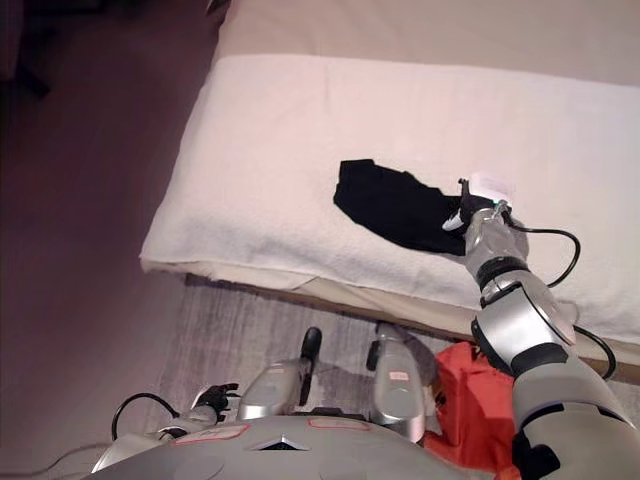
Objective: Put the clothes on the bed into the basket.
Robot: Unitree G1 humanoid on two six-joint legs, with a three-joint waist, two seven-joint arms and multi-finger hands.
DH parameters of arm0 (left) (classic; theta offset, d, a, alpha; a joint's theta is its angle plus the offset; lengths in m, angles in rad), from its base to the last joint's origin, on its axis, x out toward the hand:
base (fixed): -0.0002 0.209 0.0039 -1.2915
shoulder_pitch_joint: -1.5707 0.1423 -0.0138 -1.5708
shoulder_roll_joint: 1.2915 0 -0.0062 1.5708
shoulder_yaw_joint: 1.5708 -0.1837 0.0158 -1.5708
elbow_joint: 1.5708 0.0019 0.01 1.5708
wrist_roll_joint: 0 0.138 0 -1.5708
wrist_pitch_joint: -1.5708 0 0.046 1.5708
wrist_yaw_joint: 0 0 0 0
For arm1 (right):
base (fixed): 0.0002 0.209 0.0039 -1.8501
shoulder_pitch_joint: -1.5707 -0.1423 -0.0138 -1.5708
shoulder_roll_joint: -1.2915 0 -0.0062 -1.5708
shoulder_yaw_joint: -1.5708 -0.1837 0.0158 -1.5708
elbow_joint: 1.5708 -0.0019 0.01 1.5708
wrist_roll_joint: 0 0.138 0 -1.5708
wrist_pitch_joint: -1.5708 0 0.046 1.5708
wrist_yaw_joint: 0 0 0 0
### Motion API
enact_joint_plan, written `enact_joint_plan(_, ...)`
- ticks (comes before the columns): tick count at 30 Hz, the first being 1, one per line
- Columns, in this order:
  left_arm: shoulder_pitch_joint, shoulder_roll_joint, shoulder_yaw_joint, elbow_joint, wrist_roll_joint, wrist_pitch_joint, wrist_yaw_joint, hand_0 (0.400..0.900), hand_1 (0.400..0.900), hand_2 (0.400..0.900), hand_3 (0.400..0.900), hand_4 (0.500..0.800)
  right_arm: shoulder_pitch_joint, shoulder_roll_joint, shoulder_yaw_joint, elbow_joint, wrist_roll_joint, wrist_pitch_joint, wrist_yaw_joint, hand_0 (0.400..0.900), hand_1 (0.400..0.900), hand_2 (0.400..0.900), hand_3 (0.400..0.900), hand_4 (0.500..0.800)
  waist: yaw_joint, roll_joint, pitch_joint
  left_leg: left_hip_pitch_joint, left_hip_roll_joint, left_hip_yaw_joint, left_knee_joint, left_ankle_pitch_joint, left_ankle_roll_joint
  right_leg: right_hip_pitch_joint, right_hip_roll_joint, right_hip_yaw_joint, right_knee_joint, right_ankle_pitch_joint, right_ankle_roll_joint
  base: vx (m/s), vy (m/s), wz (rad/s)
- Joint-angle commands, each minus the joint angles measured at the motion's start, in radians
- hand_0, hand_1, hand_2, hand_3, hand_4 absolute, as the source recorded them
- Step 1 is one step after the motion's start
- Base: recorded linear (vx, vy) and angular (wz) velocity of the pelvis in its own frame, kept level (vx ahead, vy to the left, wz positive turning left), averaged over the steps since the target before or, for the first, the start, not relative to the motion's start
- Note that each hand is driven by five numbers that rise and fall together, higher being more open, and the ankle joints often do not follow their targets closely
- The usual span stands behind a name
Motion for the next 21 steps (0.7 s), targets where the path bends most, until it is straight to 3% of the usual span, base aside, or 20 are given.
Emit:
enact_joint_plan(1, -0.012, 0.067, -0.031, 0.02, -0.041, 0.014, 0.021, 0.9, 0.9, 0.9, 0.9, 0.8, -0.225, -0.062, 0.065, 0.065, -0.018, 0.011, -0.032, 0.9, 0.9, 0.9, 0.9, 0.8, 0.033, 0.007, 0.061, 0.021, -0.013, 0.004, -0.095, 0.126, -0.013, -0.042, -0.069, 0.064, 0.134, 0.01, 0.047, -0.03, -0.019, 0.27)
enact_joint_plan(11, 0.007, 0.077, -0.063, -0.02, -0.077, 0.0, -0.005, 0.9, 0.9, 0.9, 0.9, 0.8, -0.316, -0.119, 0.081, 0.088, -0.003, 0.006, -0.031, 0.9, 0.9, 0.9, 0.9, 0.8, 0.092, 0.047, 0.153, -0.091, -0.024, -0.056, -0.095, 0.173, -0.031, -0.113, -0.098, 0.004, 0.151, 0.015, 0.05, -0.04, -0.012, 0.22)
enact_joint_plan(21, 0.03, 0.09, -0.074, -0.061, -0.11, -0.006, -0.033, 0.9, 0.9, 0.9, 0.9, 0.8, -0.469, -0.232, 0.137, 0.088, 0.014, -0.002, -0.033, 0.9, 0.9, 0.9, 0.9, 0.8, 0.137, 0.1, 0.234, -0.198, -0.019, -0.086, -0.093, 0.214, -0.048, -0.24, -0.127, -0.013, 0.224, -0.003, 0.047, -0.06, -0.009, 0.15)
